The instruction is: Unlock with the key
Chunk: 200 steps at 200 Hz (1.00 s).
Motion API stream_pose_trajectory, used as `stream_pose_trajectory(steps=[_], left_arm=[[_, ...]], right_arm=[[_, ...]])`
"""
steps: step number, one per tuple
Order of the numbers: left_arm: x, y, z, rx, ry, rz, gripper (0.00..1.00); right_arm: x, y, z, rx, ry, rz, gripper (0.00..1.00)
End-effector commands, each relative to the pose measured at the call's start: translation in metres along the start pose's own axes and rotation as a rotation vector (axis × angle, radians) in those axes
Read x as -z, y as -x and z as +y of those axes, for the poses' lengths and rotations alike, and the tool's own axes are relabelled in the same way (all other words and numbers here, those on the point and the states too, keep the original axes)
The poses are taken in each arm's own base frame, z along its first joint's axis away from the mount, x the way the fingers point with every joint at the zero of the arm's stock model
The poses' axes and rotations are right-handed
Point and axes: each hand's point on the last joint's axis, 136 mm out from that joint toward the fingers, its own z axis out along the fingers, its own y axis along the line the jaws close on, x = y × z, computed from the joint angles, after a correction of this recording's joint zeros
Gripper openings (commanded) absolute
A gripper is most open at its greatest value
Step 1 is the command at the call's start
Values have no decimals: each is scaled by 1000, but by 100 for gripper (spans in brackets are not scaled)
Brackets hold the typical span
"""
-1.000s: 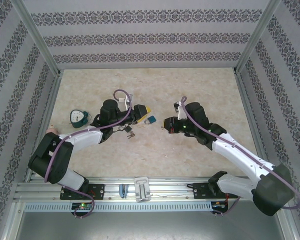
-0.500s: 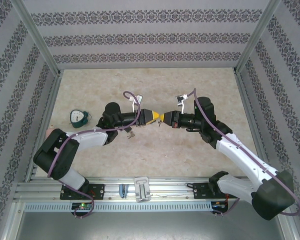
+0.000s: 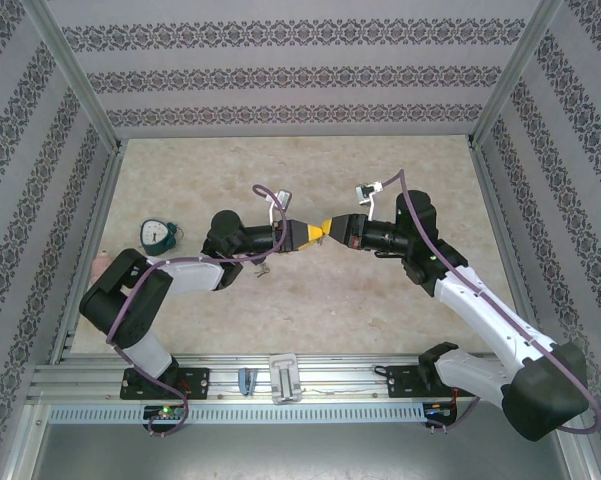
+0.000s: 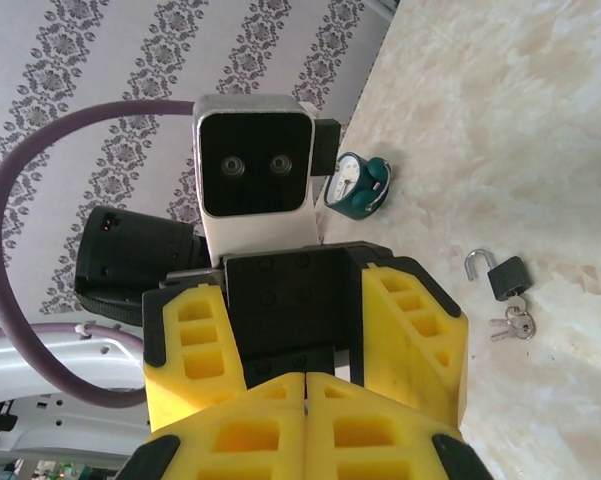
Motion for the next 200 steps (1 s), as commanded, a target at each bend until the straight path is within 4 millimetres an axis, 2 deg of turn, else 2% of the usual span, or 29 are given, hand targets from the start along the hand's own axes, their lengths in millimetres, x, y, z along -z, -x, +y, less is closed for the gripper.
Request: stream_pose_trajectory(steps=[1, 48, 120, 156, 200], left_arm=[[-9, -4, -31, -69, -119, 33, 56], [-11, -5, -38, -67, -135, 47, 43], [-11, -5, -29, -31, -111, 48, 29], [-12, -6, -25, -14, -97, 59, 18], [-8, -7, -18, 6, -72, 49, 16]], right_arm=[[4, 5, 11, 9, 61, -20, 0], [7, 9, 2, -9, 37, -37, 0], [12, 11, 0, -19, 36, -38, 0], [14, 11, 1, -19, 37, -42, 0], [17, 13, 0, -16, 36, -50, 0]])
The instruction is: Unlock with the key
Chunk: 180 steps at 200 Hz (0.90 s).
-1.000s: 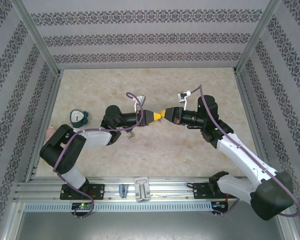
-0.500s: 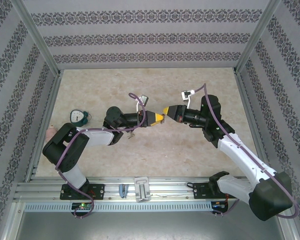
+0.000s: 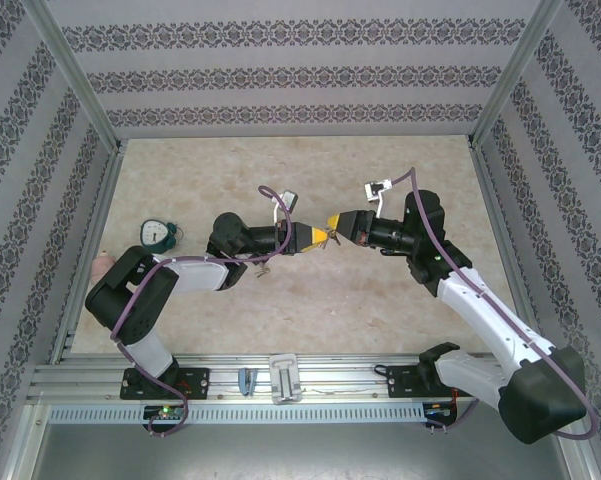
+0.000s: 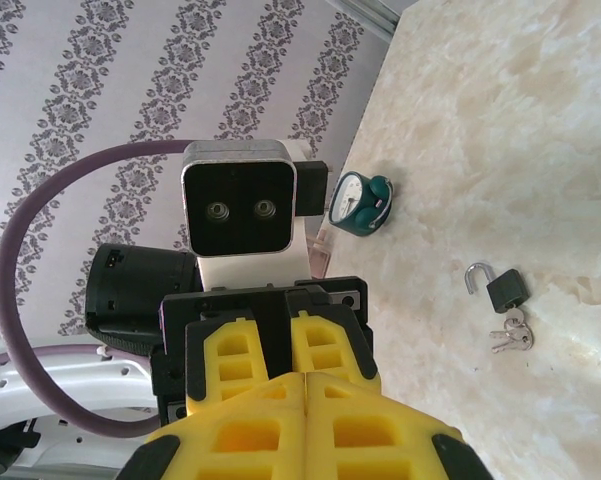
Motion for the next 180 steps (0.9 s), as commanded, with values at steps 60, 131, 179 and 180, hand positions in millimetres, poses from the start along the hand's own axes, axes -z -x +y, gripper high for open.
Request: stream_pose_trajectory(steps=[60, 131, 179, 180], left_arm=[[2, -3, -1, -15, 10, 14, 8], [12, -1, 4, -6, 58, -1, 7], [12, -2, 5, -5, 75, 6, 14], [12, -2, 6, -4, 76, 6, 14]], right_arm=[[8, -1, 2, 11, 21, -17, 0], [10, -5, -6, 2, 20, -19, 0], [9, -5, -8, -2, 21, -20, 0], [9, -5, -8, -1, 21, -20, 0]])
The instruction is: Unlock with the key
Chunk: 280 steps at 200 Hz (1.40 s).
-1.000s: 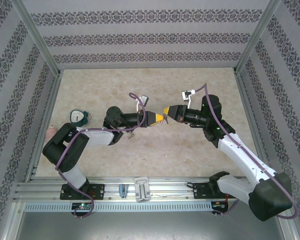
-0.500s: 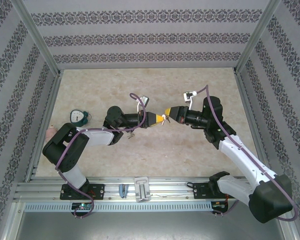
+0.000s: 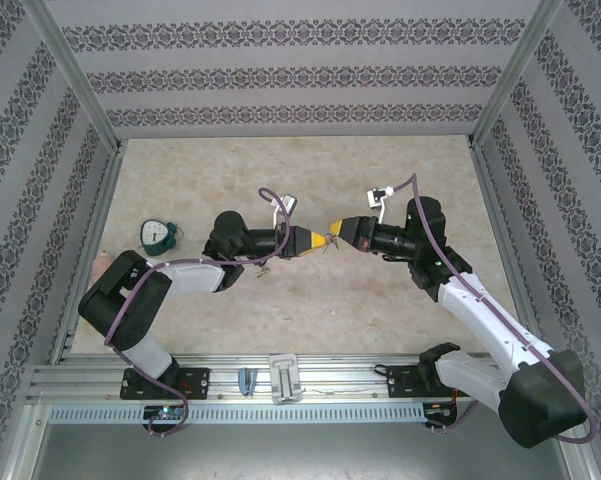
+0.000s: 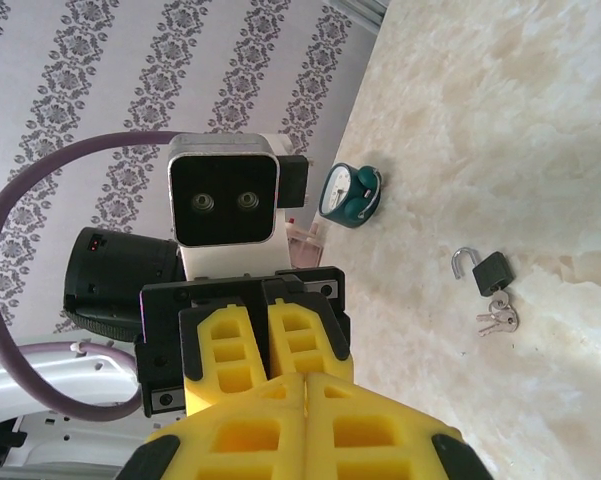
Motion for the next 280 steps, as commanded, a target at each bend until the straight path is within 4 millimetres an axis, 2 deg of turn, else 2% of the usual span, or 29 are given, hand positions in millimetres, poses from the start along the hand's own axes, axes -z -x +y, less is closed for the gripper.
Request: stream_pose_trajectory(steps=[1, 7, 21, 62, 75, 101, 121, 138, 192, 234, 280], left_arm=[[6, 4, -6, -41, 5, -13, 14], [6, 4, -6, -44, 6, -14, 13], [5, 4, -9, -49, -3, -8, 1], [6, 5, -6, -42, 12, -10, 0], [5, 5, 1, -21, 46, -4, 0], [9, -1, 29, 23, 225, 38, 0], [21, -10, 50, 34, 420, 104, 0], [28, -14, 53, 27, 507, 157, 0], [20, -23, 32, 31, 440, 283, 0], [14, -26, 12, 0, 363, 317, 0], [13, -27, 6, -16, 345, 324, 0]], right_arm=[[5, 3, 6, 26, 30, -20, 0], [4, 3, 6, 24, 30, -19, 0], [5, 3, 7, 23, 34, -21, 0], [5, 1, 3, 23, 26, -19, 0], [5, -1, -3, 22, 10, -16, 0], [7, -5, -28, 44, -101, -29, 26], [10, -5, -43, 54, -163, -51, 31], [9, -5, -51, 53, -168, -63, 32], [-2, -16, -47, 83, -45, -6, 39], [-5, -26, -28, 97, 94, 47, 36], [-10, -39, -16, 103, 171, 121, 34]])
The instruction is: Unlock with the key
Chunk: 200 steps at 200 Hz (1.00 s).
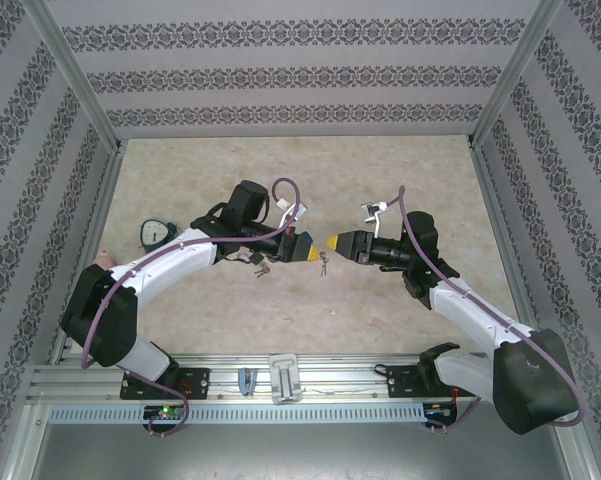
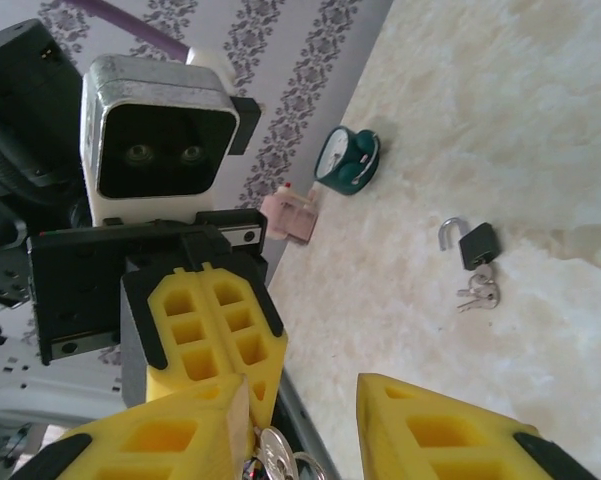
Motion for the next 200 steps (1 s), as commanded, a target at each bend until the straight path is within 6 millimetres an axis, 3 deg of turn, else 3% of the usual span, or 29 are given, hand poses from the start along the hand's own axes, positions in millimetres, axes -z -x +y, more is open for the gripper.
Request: stream_pose_trajectory(steps=[1, 78, 139, 153, 178, 200], left_arm=[[6, 3, -20, -67, -42, 4, 0], [8, 3, -25, -89, -46, -10, 0], [11, 4, -19, -85, -22, -18, 0], [14, 8, -15, -81, -3, -39, 0], [25, 21, -9, -62, 24, -125, 27], [43, 40, -9, -44, 7, -281, 35]], right_arm=[[-3, -8, 20, 50, 95, 53, 34], [-10, -31, 25, 49, 128, 155, 35], [-10, -33, 31, 64, 141, 163, 0], [-10, -34, 30, 67, 140, 166, 0], [-10, -27, 28, 74, 116, 126, 0], [-9, -13, 24, 79, 68, 33, 0]])
